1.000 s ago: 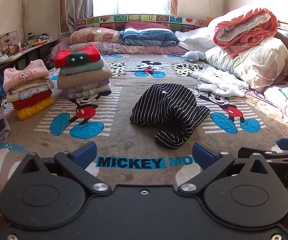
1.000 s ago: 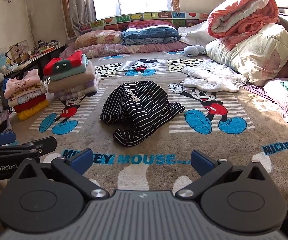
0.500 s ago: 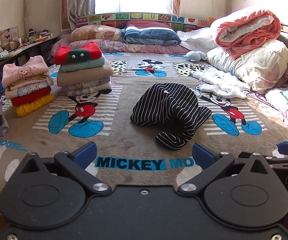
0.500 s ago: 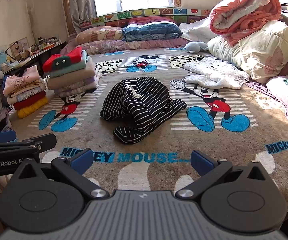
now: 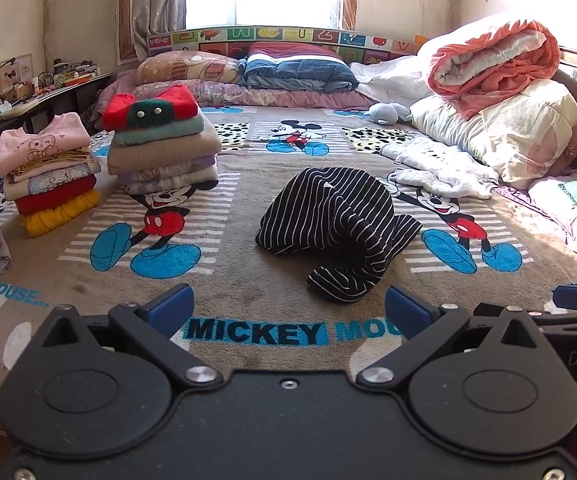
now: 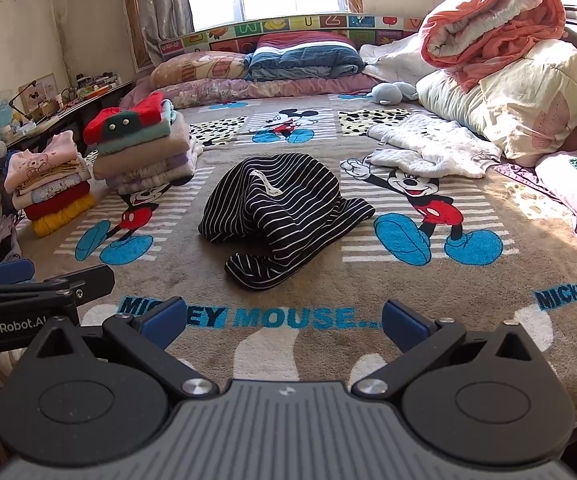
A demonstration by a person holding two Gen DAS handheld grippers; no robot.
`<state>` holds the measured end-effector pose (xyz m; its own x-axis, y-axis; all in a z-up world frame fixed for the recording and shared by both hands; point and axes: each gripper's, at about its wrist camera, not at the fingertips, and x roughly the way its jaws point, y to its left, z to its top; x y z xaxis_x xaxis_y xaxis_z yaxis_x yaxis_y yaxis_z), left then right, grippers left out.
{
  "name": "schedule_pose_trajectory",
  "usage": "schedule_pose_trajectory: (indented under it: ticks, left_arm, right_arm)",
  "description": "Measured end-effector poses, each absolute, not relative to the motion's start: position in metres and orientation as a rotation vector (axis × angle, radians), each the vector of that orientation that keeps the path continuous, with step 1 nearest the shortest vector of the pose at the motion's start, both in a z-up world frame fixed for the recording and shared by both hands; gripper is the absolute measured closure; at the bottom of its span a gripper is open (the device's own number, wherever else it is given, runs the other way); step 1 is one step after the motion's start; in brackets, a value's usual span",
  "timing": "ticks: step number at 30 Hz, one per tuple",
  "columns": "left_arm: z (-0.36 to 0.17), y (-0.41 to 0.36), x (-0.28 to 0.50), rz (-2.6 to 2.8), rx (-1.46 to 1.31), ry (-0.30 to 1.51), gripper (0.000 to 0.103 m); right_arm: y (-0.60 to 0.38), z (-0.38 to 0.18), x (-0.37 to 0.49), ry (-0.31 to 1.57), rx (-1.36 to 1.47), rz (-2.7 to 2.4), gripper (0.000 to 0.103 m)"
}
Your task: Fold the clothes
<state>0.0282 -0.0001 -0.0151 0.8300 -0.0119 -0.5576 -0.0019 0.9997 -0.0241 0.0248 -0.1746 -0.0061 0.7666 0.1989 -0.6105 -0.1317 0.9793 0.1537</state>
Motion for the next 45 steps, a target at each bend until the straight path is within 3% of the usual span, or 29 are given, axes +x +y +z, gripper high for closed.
schedule_pose_trajectory:
  ticks: [45]
  left_arm:
    - [-0.051, 0.013, 0.097, -0.039, -0.111, 0.679, 0.0]
  right_arm:
    - [-0.189, -0.043, 0.089, 0.708, 0.204, 0.259, 0.0]
